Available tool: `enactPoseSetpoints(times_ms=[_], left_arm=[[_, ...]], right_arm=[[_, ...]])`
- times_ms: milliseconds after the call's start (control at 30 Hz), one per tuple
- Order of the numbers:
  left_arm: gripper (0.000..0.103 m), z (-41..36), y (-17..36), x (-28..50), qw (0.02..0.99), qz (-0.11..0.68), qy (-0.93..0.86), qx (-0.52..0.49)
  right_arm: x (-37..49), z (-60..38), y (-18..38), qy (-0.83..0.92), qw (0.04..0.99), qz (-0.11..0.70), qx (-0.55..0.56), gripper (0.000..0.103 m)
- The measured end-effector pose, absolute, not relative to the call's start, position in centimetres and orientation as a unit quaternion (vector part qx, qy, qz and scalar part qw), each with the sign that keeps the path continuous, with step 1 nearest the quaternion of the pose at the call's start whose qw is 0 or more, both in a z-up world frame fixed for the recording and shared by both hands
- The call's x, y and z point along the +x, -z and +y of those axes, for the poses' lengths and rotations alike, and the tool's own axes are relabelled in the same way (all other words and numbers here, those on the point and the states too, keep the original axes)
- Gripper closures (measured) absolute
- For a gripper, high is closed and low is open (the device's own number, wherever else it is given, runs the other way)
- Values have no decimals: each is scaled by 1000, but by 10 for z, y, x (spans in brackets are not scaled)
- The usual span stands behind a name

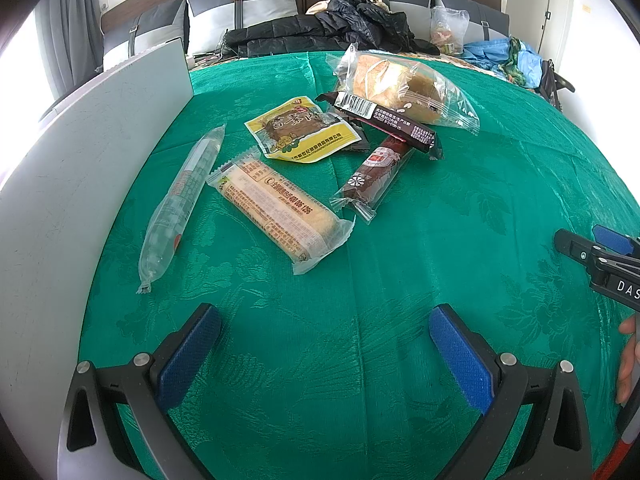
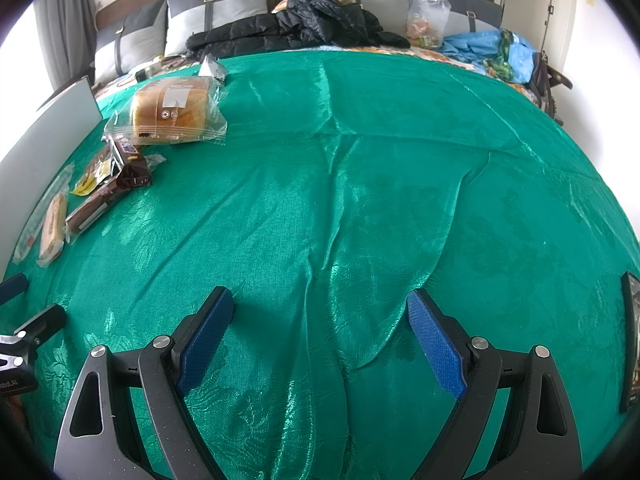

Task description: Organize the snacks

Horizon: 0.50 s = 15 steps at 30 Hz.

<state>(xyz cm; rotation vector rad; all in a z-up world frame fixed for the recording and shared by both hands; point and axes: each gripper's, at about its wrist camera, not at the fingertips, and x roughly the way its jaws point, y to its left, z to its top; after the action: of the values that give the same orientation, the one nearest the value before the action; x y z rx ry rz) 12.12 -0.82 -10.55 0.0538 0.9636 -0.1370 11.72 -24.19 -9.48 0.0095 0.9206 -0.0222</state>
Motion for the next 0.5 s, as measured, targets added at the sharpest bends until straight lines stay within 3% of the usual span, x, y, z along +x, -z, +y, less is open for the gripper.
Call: enactPoseSetpoints(times_ms=[300, 500], left_arm=[[1, -7, 102, 100, 878, 472, 74, 17], [1, 26, 57, 100, 885, 453, 92, -53]], right_arm=[[117, -242, 95, 13, 896, 445, 3, 11], [117, -242, 95, 13, 896, 445, 3, 11]])
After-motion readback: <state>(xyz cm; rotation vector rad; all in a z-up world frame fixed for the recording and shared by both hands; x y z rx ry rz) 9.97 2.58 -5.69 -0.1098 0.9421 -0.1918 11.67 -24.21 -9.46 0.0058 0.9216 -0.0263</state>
